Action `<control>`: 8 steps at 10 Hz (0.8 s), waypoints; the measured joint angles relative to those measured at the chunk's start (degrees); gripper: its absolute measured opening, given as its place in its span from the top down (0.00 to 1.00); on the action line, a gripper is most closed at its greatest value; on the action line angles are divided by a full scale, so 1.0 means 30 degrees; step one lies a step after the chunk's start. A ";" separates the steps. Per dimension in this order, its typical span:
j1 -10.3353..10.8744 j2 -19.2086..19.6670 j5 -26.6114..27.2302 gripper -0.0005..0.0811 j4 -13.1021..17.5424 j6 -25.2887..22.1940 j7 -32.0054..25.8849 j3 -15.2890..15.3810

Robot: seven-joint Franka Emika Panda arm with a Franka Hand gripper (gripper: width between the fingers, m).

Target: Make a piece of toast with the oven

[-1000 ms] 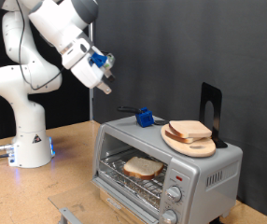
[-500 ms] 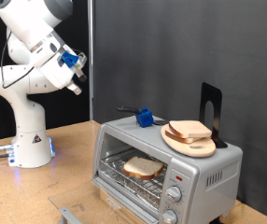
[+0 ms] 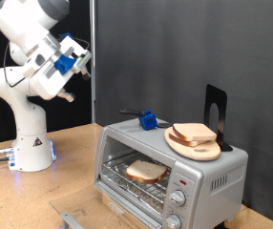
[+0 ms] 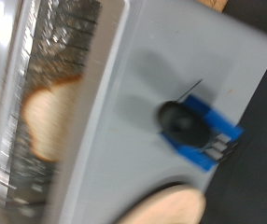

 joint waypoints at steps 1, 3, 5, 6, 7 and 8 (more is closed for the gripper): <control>-0.0574 -0.0001 0.0004 0.01 -0.0096 -0.0259 0.1408 -0.0081; -0.0611 0.0014 -0.0049 0.01 -0.0103 -0.0484 0.1909 -0.0016; -0.1563 0.0371 -0.0821 0.01 -0.0094 -0.0987 0.5902 -0.0010; -0.2240 0.0800 -0.1189 0.01 -0.0094 -0.0738 0.6761 -0.0026; -0.2849 0.1342 -0.1961 0.01 -0.0065 -0.0500 0.6791 -0.0073; -0.3281 0.1904 -0.2665 0.01 0.0006 -0.0242 0.6298 -0.0234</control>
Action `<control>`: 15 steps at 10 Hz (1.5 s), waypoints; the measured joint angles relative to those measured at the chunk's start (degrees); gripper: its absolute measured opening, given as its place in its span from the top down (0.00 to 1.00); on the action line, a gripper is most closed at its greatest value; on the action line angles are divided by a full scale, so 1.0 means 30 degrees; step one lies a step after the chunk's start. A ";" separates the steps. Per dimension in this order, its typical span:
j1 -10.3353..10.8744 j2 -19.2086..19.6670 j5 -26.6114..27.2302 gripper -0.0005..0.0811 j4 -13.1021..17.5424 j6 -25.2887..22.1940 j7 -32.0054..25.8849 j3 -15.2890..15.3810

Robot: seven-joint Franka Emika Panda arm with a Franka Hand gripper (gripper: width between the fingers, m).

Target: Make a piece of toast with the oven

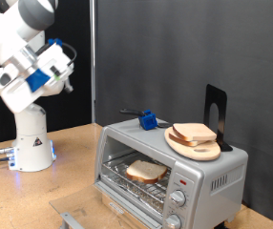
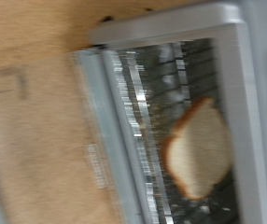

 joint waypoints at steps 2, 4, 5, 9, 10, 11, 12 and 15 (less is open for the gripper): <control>-0.0395 0.1102 -0.0642 0.01 0.0233 0.0236 -0.2377 -0.0977; -0.0403 0.2334 -0.0584 0.01 0.0713 0.0172 -0.5627 -0.2481; -0.0395 0.3054 -0.0455 0.01 0.1072 0.0102 -0.6810 -0.3093; -0.0310 0.5624 0.0317 0.01 0.2421 0.0343 -0.7697 -0.3673; -0.0313 0.5613 0.0266 0.01 0.2419 0.0252 -0.7697 -0.3674; -0.0316 0.5617 0.0603 0.01 0.2535 -0.0826 -0.7659 -0.3907; -0.0330 0.5649 0.1345 0.01 0.2727 -0.1958 -0.7660 -0.4429; -0.0298 0.6614 0.2540 0.01 0.2510 -0.0629 -0.8203 -0.4836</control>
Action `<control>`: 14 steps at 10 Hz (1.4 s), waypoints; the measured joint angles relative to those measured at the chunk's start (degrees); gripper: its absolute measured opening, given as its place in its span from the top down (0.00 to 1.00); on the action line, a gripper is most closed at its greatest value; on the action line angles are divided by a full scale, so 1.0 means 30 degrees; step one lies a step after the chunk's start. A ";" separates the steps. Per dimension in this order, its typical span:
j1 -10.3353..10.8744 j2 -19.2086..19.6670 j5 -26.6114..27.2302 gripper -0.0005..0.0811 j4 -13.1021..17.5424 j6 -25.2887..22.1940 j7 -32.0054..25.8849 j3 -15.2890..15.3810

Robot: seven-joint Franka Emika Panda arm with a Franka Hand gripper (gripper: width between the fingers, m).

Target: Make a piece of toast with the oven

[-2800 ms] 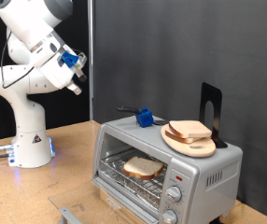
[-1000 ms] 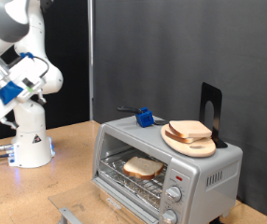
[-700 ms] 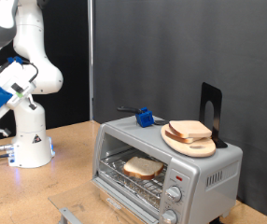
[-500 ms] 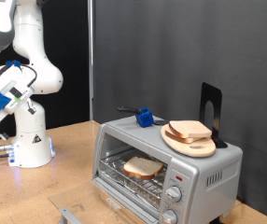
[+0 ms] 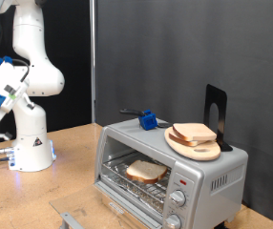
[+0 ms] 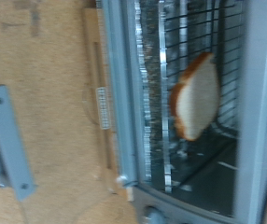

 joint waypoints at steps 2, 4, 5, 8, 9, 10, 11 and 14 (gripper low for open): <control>0.0129 0.1703 -0.0258 0.01 0.0167 0.0652 -0.0061 0.0503; 0.0480 0.3341 0.0090 0.01 0.0424 0.1924 -0.0167 0.1130; 0.0710 0.4085 0.0550 0.01 0.0417 0.2812 -0.0671 0.1457; 0.1059 0.6326 0.1524 0.01 0.0350 0.4710 -0.2742 0.2076; 0.1003 0.6920 0.1716 0.01 0.0363 0.4950 -0.3522 0.2051; 0.0870 0.7321 0.2155 0.01 0.0383 0.5113 -0.4390 0.1958; 0.0703 0.7558 0.2983 0.01 0.0399 0.5176 -0.5256 0.1775; 0.0293 0.8002 0.4969 0.01 0.0615 0.5177 -0.6720 0.1504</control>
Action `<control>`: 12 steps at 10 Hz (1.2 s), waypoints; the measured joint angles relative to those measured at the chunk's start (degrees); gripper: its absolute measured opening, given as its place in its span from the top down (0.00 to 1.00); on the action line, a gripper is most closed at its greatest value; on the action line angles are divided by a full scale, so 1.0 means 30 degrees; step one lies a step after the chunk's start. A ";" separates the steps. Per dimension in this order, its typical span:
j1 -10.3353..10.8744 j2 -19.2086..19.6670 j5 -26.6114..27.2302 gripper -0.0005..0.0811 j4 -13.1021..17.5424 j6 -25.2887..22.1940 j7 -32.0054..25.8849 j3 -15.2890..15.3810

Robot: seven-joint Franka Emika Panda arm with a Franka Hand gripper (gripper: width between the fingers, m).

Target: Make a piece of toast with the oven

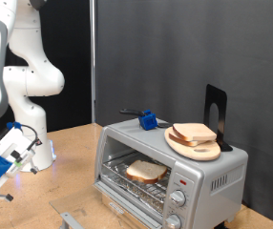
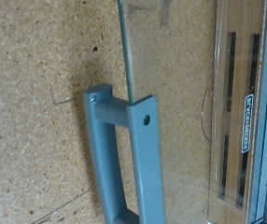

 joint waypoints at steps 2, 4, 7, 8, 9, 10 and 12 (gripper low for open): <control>0.0037 0.0524 0.0024 0.01 0.0290 -0.0014 0.0040 0.0101; 0.0214 0.1295 0.0139 0.01 0.0501 0.0124 0.0125 0.0604; 0.0544 0.2149 0.1186 0.01 0.0516 0.0806 -0.0138 0.1543; 0.0662 0.2395 0.1592 0.01 0.0517 0.1123 -0.0240 0.1848; 0.0785 0.2620 0.2063 0.01 0.0520 0.1410 -0.0425 0.2157; 0.0870 0.2845 0.2596 0.01 0.0557 0.1656 -0.0672 0.2449; 0.1058 0.3202 0.3209 0.01 0.0717 0.1892 -0.0748 0.2959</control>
